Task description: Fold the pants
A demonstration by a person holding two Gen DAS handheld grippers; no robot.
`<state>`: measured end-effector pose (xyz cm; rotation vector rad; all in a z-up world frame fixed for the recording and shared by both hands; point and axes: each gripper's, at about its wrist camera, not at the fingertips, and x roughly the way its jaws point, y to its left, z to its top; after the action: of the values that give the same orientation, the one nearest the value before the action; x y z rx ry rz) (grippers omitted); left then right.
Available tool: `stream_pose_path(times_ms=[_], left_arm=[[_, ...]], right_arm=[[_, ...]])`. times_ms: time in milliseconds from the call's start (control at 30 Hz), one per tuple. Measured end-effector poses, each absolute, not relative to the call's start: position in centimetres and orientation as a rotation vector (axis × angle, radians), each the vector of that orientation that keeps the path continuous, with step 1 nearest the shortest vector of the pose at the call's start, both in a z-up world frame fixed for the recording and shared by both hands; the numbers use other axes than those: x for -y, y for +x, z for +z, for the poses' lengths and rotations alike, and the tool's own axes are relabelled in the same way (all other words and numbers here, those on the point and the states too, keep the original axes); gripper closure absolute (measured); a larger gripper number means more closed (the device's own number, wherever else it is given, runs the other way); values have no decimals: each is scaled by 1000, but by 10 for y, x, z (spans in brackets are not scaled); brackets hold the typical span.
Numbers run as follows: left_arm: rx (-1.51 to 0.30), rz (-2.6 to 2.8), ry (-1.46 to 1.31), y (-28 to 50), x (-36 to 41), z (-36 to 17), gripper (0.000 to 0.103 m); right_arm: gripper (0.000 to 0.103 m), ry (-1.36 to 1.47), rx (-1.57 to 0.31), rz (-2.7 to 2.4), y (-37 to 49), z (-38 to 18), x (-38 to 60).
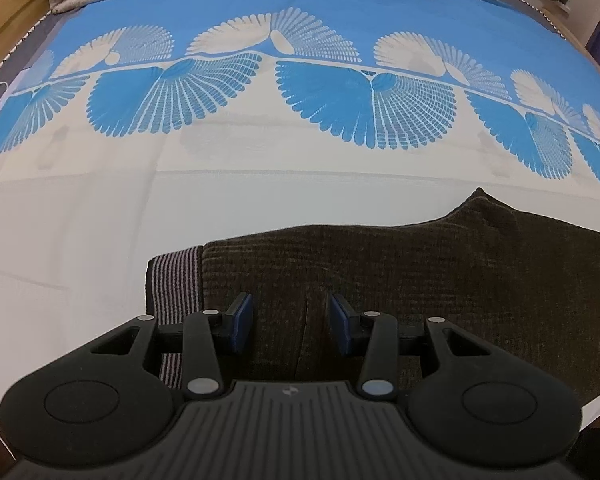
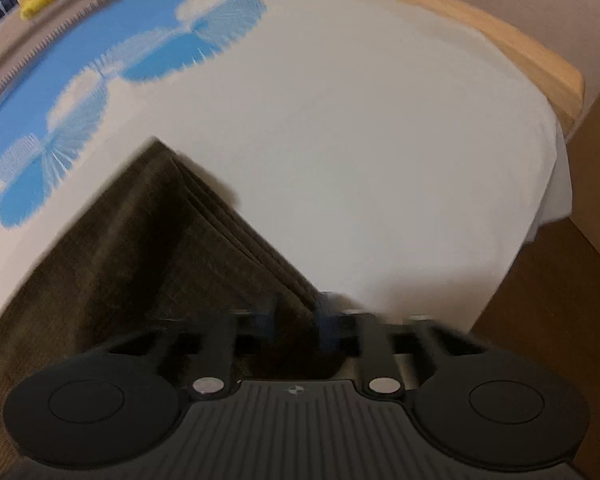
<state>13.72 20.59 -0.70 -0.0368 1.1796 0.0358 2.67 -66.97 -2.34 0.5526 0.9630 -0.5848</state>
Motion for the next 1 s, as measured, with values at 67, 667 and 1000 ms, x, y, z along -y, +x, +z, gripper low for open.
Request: stream_pose_path(times_ms=[67, 667, 1000], left_arm=[[-1178, 31, -34, 134, -208, -6, 56], [-1322, 71, 32, 113, -243, -45, 71], [-1259, 59, 14, 117, -231, -25, 70]], right_arm=[[88, 616, -870, -606, 17, -10, 673], [47, 987, -941, -806, -18, -47, 673], [75, 905, -898, -815, -9, -44, 663]])
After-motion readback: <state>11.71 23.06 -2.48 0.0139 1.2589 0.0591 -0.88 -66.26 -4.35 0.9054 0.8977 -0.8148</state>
